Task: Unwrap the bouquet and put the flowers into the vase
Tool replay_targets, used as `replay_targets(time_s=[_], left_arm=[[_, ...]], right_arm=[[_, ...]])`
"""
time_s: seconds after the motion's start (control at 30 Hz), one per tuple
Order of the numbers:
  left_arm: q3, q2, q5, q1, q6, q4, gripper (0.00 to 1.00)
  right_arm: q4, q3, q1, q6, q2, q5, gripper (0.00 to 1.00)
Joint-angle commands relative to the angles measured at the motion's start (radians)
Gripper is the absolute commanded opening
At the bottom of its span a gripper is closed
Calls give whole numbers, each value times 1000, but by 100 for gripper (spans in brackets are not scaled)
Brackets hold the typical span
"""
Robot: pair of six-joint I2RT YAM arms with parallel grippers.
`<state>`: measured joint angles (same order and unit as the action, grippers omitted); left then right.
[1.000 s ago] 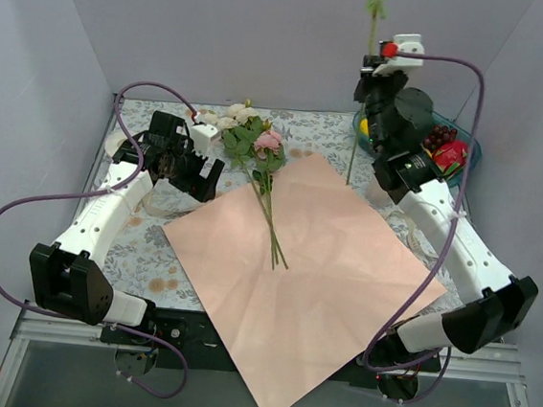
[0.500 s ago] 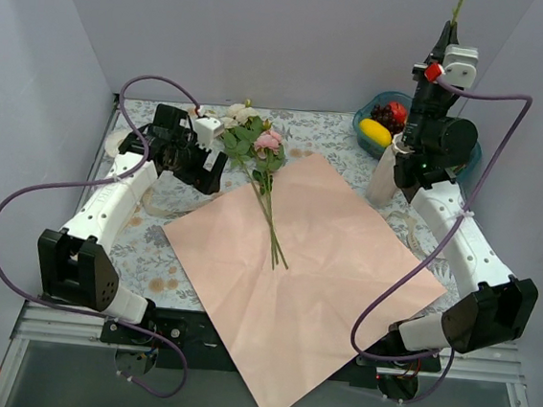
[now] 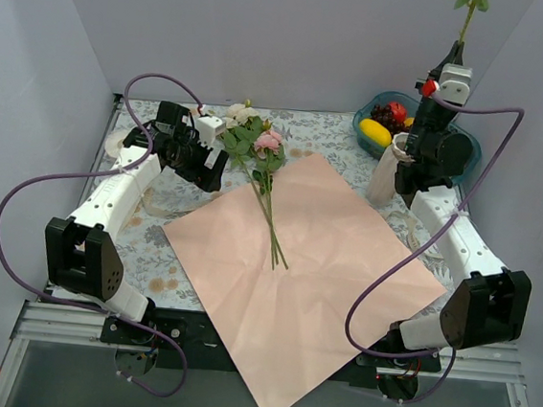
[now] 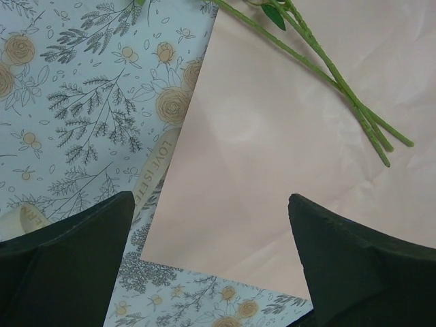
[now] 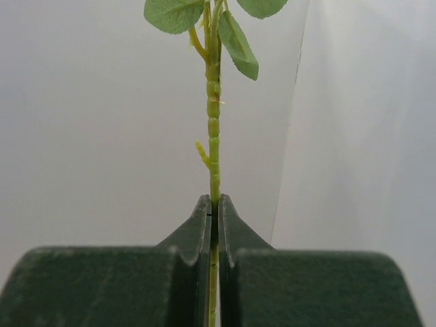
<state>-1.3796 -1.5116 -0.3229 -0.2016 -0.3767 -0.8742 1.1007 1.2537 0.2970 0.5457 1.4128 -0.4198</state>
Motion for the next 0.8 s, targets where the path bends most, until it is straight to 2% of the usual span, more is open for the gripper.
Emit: replay_targets(time_s=[0.0, 0.37, 0.57, 0.7, 0.77], left_arm=[[-36, 10, -19, 8, 16, 6, 96], [-39, -1, -22, 8, 16, -2, 96], [-42, -6, -27, 8, 15, 6, 96], [-45, -12, -30, 8, 10, 14, 95], [-45, -13, -33, 8, 7, 17, 96]], right_arm=[[129, -23, -13, -19, 5, -28, 1], [145, -57, -29, -118, 25, -22, 1], [-5, -36, -4, -156, 3, -40, 1], [-152, 1, 42, -158, -5, -114, 1], [-167, -13, 65, -155, -21, -140, 1]])
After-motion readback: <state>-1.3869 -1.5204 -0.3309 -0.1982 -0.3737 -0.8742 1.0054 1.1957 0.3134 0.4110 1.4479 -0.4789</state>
